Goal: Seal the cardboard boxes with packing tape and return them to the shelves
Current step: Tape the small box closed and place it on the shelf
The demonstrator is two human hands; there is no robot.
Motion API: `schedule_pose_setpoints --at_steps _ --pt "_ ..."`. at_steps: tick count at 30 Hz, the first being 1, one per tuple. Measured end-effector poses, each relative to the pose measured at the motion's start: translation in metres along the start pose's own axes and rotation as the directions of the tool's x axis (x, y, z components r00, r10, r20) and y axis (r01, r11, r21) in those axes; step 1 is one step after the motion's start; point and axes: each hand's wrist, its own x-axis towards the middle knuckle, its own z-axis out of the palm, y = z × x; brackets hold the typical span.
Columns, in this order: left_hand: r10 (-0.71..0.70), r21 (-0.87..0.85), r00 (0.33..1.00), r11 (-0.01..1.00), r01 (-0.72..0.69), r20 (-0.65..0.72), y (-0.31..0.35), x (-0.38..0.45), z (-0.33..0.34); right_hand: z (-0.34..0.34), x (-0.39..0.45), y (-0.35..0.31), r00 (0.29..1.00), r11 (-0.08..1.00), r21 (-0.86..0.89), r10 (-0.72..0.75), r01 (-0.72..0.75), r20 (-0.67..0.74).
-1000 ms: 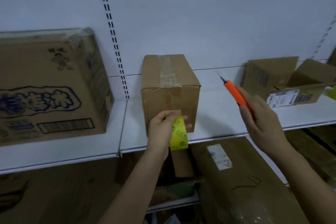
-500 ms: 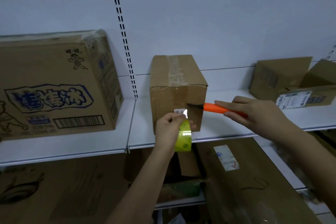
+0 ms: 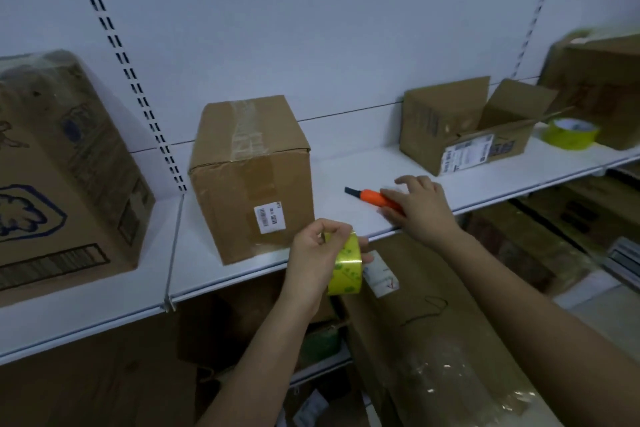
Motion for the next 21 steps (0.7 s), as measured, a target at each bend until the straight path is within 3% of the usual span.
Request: schedule_pose_setpoints --at_steps 2,4,5,6,8,12,17,21 --pt "-0.032 0.007 0.999 0.999 0.032 0.007 -0.009 0.002 0.006 -0.012 -0.011 -0.009 0.997 0.964 0.266 0.023 -0.001 -0.079" --pt "-0.072 0.005 0.997 0.997 0.072 0.021 -0.019 0.007 0.011 -0.034 -0.028 -0.025 1.000 0.699 0.715 0.021 -0.015 0.001" --pt "-0.090 0.012 0.996 0.996 0.089 0.026 -0.024 0.009 0.013 -0.042 -0.036 -0.033 0.998 0.555 0.830 -0.019 -0.044 0.066" --pt "-0.104 0.020 0.994 0.994 0.103 0.032 -0.028 0.011 0.016 -0.046 -0.042 -0.041 0.992 0.497 0.866 -0.068 -0.058 0.106" --pt "-0.140 0.015 0.989 0.990 0.140 0.047 -0.037 0.015 0.020 -0.042 -0.049 -0.048 0.990 0.559 0.829 -0.114 -0.007 0.085" --pt "-0.252 -0.026 0.964 0.967 0.255 0.080 -0.055 0.019 0.028 -0.025 -0.046 -0.047 0.997 0.576 0.815 -0.001 -0.064 0.079" --pt "-0.338 -0.073 0.932 0.934 0.349 0.131 -0.054 0.029 0.032 -0.014 -0.039 -0.048 0.997 0.640 0.765 0.018 -0.070 0.077" --pt "-0.403 -0.079 0.909 0.908 0.411 0.104 -0.055 0.036 0.030 -0.009 -0.032 -0.052 0.996 0.601 0.795 0.075 -0.079 0.043"
